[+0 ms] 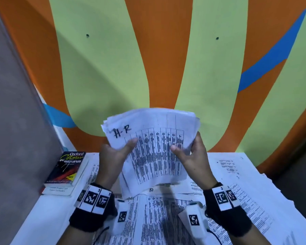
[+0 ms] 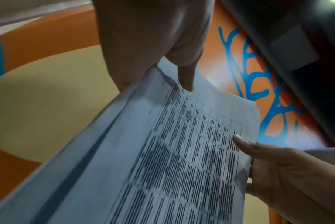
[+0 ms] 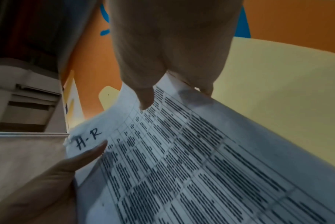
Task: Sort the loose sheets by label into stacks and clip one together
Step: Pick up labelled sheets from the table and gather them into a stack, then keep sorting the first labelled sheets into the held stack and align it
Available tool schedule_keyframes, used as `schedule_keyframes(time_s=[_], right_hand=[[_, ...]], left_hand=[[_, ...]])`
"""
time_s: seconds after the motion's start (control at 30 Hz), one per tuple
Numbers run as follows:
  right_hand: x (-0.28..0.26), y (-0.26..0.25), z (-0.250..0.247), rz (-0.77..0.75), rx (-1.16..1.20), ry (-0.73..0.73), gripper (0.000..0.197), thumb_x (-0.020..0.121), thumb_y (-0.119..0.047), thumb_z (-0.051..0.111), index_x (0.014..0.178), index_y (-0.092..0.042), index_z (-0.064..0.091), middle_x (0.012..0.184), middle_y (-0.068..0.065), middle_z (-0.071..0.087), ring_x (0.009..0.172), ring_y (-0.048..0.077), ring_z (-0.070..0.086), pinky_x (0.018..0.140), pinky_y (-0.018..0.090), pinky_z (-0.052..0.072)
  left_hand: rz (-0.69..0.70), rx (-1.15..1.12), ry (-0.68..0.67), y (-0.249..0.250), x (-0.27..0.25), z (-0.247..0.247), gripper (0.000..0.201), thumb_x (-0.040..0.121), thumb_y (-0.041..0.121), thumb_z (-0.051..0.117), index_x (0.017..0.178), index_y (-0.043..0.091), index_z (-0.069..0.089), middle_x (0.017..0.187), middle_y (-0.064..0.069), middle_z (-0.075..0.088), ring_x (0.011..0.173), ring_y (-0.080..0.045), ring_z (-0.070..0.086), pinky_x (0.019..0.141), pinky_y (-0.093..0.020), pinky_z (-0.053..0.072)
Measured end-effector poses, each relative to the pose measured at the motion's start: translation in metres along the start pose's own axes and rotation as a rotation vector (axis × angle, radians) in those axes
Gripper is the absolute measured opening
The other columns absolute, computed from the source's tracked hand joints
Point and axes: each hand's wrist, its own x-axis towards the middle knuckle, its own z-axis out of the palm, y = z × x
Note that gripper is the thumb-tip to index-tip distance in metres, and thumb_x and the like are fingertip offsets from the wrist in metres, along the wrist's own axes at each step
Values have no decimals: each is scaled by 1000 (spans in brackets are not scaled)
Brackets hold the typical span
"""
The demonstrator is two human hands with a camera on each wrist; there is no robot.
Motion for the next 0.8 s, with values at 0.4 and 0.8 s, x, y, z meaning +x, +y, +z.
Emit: schedule_keyframes(time_s=[0.4,0.8], right_hand=[[0,21,4,54,-44,-42,51,85,-12,70,130,-16,46,114,-3,66,103,5,63,86,21,53],[3,37,4,24,-272,-40,36,94,-19,58,121,-38,44,88,15,59,74,23,51,73,34,46]], left_hand=[[-111,-11,78,-21,-3,5,20,72,28,81,78,11,72,74,1,72,69,-16,66,65,-31,50],[-163,110,-55,-37,-11,7,10,79,20,75,81,12,69,58,15,69,59,-1,65,54,-15,48]])
